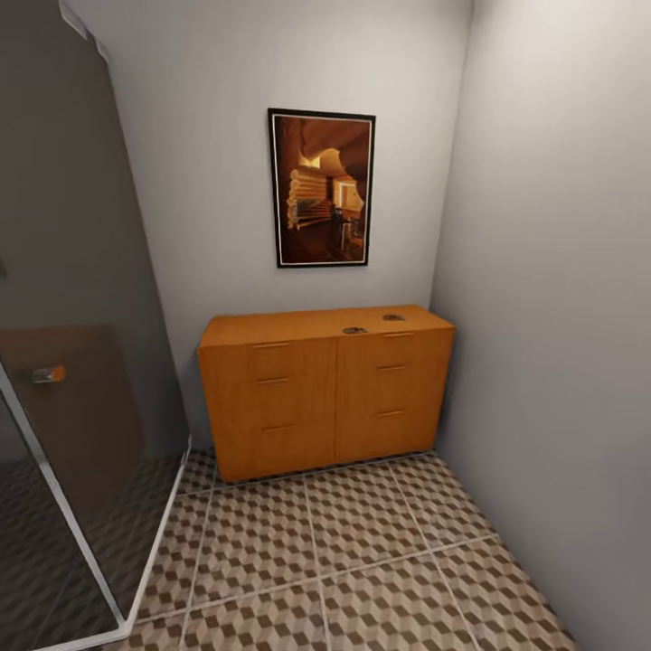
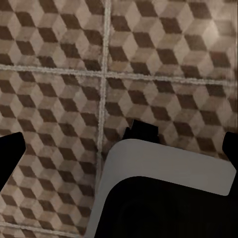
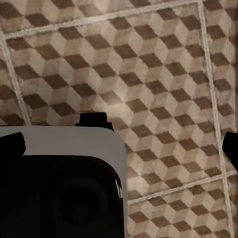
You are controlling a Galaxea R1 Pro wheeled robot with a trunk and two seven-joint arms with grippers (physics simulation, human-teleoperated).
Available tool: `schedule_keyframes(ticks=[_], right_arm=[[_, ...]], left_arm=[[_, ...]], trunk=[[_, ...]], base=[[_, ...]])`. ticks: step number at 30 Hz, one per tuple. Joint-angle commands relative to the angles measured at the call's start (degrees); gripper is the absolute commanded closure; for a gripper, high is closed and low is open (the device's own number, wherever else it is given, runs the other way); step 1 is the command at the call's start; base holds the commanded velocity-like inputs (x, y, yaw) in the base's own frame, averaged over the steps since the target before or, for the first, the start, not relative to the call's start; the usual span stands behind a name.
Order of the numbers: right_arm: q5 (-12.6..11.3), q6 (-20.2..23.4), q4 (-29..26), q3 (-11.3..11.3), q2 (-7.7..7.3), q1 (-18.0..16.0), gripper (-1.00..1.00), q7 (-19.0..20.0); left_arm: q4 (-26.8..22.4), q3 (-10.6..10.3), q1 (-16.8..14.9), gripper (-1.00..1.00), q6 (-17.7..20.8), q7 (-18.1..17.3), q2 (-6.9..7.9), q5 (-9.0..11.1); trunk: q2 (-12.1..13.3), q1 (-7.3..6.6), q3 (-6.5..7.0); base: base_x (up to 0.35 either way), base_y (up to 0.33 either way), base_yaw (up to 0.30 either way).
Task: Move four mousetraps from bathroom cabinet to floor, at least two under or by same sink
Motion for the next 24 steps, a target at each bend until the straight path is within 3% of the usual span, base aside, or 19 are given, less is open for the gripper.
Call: schedule_keyframes(ticks=[1, 24], right_arm=[[0.61, -0.32, 0.19, -0.48, -0.02, -0.08, -1.00, -0.19], [0.65, -0.32, 0.19, -0.48, -0.04, -0.10, -1.00, -0.19]], left_arm=[[0.02, -0.49, -0.03, -1.00, -0.15, 0.15, 0.00, 0.46], [0.02, -0.49, -0.03, -1.00, -0.22, 0.15, 0.00, 0.46]], trunk=[[-0.03, 0.03, -0.06], [-0.03, 0.03, -0.06]], base=[[0.297, -0.146, 0.000], [0.297, -0.146, 0.000]])
